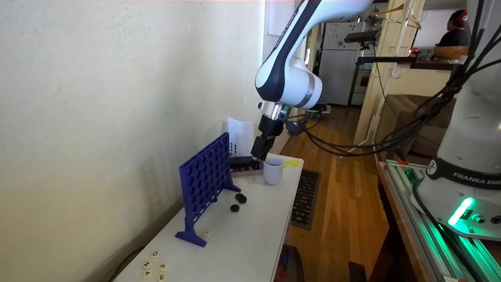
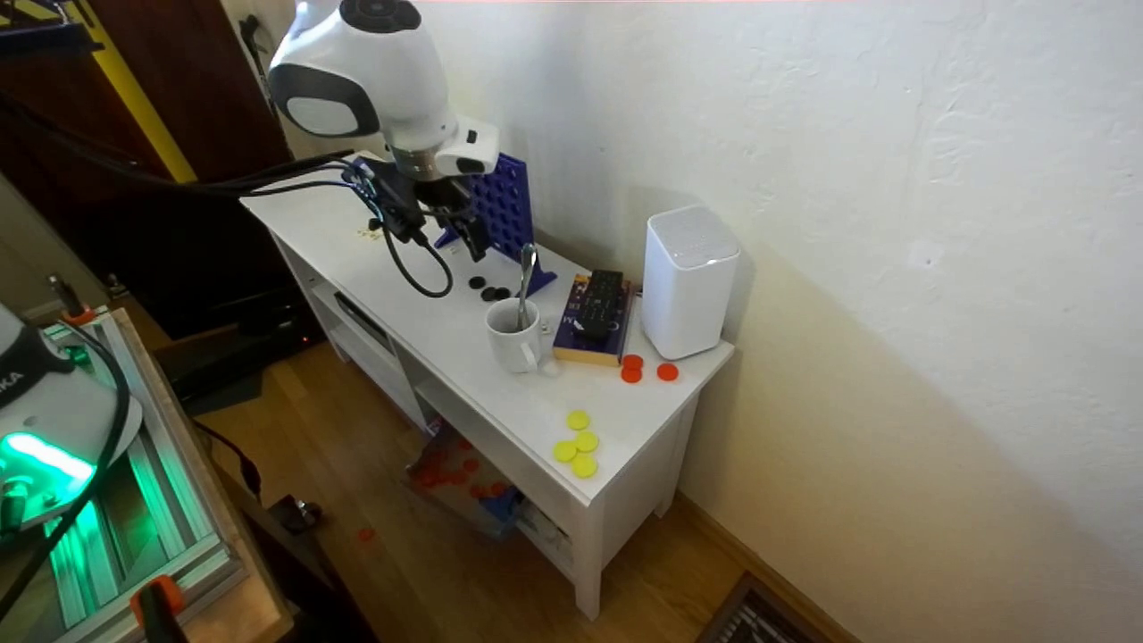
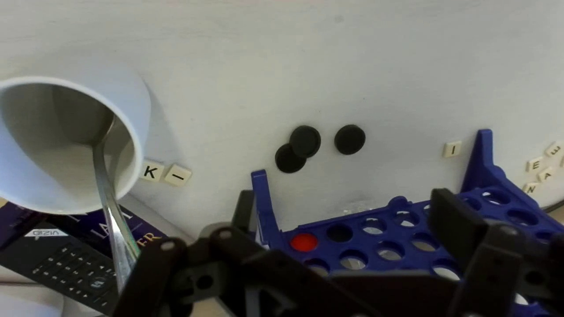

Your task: Place the token inside the grid

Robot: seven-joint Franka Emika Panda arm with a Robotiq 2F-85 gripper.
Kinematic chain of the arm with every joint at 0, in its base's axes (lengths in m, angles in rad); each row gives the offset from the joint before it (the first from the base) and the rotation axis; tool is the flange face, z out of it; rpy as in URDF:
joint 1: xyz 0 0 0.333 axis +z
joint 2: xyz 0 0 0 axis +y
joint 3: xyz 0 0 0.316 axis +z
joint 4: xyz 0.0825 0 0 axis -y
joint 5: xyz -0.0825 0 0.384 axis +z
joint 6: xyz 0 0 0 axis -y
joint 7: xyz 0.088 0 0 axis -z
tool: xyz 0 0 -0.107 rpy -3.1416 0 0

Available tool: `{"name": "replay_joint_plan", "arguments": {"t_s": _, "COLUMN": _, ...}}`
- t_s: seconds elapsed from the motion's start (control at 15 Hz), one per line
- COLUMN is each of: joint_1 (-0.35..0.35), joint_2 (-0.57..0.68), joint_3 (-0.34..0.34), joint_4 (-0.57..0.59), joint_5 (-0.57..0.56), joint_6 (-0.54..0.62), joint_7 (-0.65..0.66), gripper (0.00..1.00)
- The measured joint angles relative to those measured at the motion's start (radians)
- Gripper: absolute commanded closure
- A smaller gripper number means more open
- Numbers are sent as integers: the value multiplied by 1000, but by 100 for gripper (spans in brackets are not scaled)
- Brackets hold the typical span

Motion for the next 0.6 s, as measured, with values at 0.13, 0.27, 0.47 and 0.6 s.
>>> {"name": "replay_joint_plan", "arguments": {"t_s": 0.13, "joint_1": 11, "joint_2": 3, "joint_3": 0, "joint_4": -9, "joint_5": 0, "joint_6": 22, "joint_7": 14, "gripper": 0}}
{"name": "replay_joint_plan", "arguments": {"t_s": 0.27, "joint_1": 11, "joint_2": 3, "joint_3": -1, "joint_4": -10, "joint_5": 0, "joint_6": 24, "joint_7": 14, "gripper": 0}}
{"name": "replay_joint_plan", "arguments": {"t_s": 0.47, "joint_1": 29, "joint_2": 12, "joint_3": 0, "joint_4": -6, "joint_5": 0, "joint_6": 40, "joint_7": 19, "gripper": 0}}
{"name": "replay_joint_plan", "arguments": {"t_s": 0.6, "joint_1": 61, "joint_2": 33, "joint_3": 0, "joint_4": 1, "joint_5": 0, "joint_6": 72, "joint_7": 45, "gripper": 0}}
